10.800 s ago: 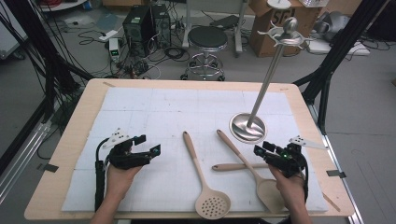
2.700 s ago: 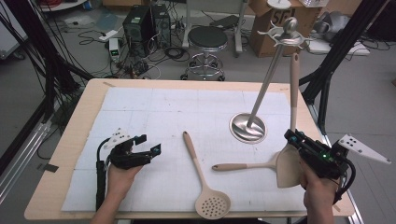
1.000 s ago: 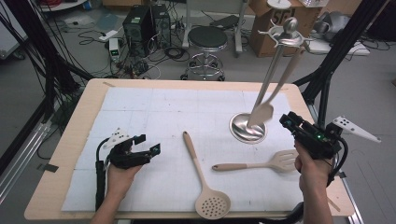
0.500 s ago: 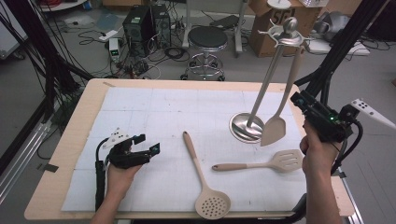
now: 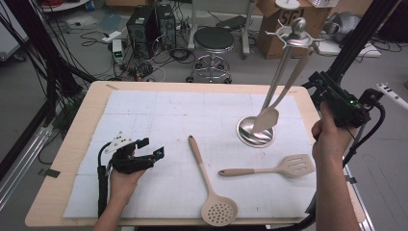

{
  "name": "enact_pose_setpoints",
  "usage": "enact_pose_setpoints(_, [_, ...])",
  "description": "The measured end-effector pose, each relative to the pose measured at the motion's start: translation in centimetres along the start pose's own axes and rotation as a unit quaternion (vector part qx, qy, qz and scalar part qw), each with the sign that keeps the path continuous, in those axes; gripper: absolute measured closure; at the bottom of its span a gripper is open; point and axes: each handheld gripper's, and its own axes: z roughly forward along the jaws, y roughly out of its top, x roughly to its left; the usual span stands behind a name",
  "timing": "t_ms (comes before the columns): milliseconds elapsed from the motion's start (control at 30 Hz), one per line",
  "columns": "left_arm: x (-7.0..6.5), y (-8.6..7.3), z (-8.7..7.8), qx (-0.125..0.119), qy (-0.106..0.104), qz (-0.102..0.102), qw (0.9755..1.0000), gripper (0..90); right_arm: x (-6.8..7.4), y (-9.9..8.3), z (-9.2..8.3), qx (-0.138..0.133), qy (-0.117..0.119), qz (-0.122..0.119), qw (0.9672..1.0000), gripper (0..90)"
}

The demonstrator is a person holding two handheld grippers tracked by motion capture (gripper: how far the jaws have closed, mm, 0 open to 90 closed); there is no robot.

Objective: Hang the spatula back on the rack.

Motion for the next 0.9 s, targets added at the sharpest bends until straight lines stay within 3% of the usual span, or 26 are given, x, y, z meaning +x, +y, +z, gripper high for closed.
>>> enact_pose_setpoints(233, [0.0,0.0,0.0,-0.002,0.0,-0.002,1.0,22.0,-0.3,0.8,0.7,-0.028,0.003,0.011,0.9996,56.3])
enact_pose_setpoints(900, [0.2,0.0,0.5,-0.002,0.0,-0.002,1.0,22.1,-1.3,1.9,2.3,-0.035,-0.015,0.018,0.9991,56.2])
